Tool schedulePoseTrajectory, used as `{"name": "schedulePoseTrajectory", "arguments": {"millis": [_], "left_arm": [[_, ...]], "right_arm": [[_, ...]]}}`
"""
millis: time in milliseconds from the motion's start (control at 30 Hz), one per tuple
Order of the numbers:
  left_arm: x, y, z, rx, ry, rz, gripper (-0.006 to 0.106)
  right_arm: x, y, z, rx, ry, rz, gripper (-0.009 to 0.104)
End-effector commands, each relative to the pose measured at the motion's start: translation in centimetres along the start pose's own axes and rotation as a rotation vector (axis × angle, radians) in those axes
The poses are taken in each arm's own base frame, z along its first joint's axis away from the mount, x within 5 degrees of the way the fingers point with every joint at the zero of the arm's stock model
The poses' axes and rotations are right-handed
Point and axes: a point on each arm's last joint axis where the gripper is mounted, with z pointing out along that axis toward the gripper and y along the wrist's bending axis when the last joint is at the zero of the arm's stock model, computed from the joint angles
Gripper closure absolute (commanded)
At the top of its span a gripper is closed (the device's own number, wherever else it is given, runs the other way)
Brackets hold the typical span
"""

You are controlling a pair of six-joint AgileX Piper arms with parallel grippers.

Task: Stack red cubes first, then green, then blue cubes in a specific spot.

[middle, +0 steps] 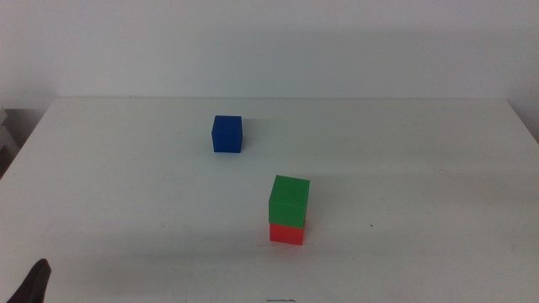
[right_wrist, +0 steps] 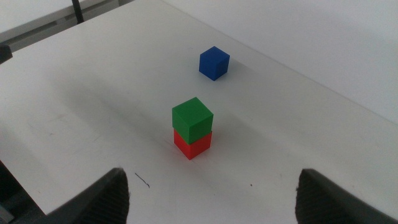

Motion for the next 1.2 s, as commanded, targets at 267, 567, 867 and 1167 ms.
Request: {"name": "schedulePoseTrajectory", "arguments": {"millis": [267, 567, 867, 1167], "left_arm": [[-9.6, 0.5, 1.8, 0.043, 0.240, -0.092, 0.007], [-18.0, 1.1, 8.5, 0.079, 0.591, -0.070, 0.007], [-17.7, 1.0, 14.4, 0.097, 0.763, -0.078, 0.007], [-17.9, 1.0, 18.4, 0.086, 0.789, -0.092, 0.007]], "right_arm": [[-1.1, -0.2, -0.3, 0.023, -0.086, -0.020, 0.021], [-1.1, -0.2, -0.3, 0.022, -0.086, -0.020, 0.021], [-1.1, -0.2, -0.3, 0.022, -0.086, -0.020, 0.021], [-1.1, -0.2, -0.3, 0.022, -0.086, -0.020, 0.021]]}}
